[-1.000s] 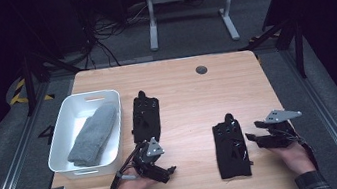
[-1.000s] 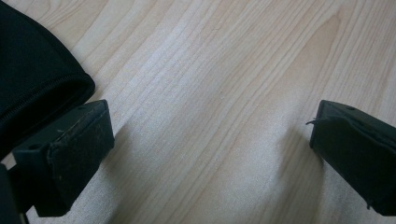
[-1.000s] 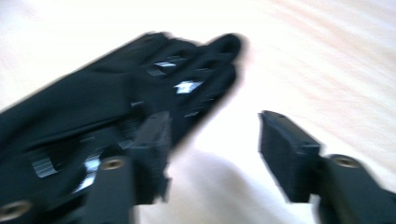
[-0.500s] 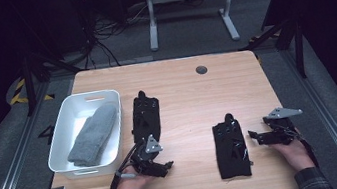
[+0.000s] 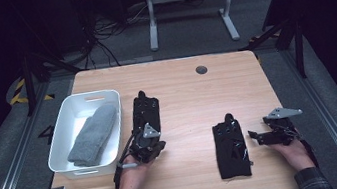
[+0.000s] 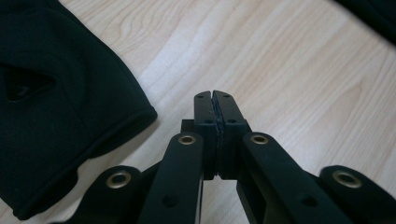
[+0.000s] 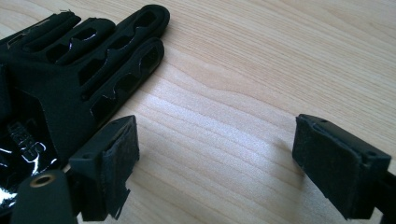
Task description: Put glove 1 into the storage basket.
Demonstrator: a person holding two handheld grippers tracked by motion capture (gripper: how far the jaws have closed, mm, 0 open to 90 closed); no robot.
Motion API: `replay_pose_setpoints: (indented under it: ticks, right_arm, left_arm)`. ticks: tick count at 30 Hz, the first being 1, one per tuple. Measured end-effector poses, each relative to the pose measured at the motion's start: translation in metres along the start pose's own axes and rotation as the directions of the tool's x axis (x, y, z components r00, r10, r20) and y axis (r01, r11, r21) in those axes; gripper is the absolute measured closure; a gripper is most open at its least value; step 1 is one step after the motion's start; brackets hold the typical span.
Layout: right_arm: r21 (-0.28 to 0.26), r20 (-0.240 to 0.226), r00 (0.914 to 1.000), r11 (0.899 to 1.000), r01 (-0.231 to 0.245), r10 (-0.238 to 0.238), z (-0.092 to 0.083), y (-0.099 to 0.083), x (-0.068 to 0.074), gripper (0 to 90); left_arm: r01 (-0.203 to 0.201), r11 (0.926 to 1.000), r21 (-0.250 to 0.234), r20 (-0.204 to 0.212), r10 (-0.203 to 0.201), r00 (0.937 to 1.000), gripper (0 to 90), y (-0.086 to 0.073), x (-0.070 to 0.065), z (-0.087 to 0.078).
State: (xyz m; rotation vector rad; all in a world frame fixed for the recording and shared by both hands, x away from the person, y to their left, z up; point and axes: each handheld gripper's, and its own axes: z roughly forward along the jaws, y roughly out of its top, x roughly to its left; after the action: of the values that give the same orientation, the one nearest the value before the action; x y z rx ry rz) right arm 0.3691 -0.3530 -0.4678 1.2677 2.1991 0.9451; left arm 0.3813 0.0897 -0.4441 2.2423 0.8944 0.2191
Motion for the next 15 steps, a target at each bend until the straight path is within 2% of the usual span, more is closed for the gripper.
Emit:
replay_pose_setpoints:
  ticks: [5, 11, 12, 14, 15]
  right_arm:
    - [0.000, 0.000, 1.0000, 1.000, 0.000, 0.000, 0.000, 0.000, 0.000, 15.1]
    - [0.000, 0.000, 1.0000, 1.000, 0.000, 0.000, 0.000, 0.000, 0.000, 15.1]
    - [0.000, 0.000, 1.0000, 1.000, 0.000, 0.000, 0.000, 0.000, 0.000, 15.1]
    - [0.000, 0.000, 1.0000, 1.000, 0.000, 0.000, 0.000, 0.000, 0.000, 15.1]
    - [0.000, 0.000, 1.0000, 1.000, 0.000, 0.000, 0.000, 0.000, 0.000, 15.1]
  left_arm:
    - [0.022, 0.9997, -0.007, -0.051, -0.022, 0.9984, 89.6, 0.014, 0.006, 0.005]
    - [0.057, 0.9978, -0.033, -0.085, -0.060, 0.9946, 89.6, 0.029, 0.018, 0.011]
    - [0.054, 0.9980, -0.033, -0.126, -0.058, 0.9904, 89.6, 0.036, 0.023, 0.014]
    - [0.062, 0.9974, -0.035, -0.152, -0.067, 0.9861, 89.6, 0.039, 0.030, 0.017]
    - [0.062, 0.9974, -0.035, -0.152, -0.067, 0.9861, 89.6, 0.039, 0.030, 0.017]
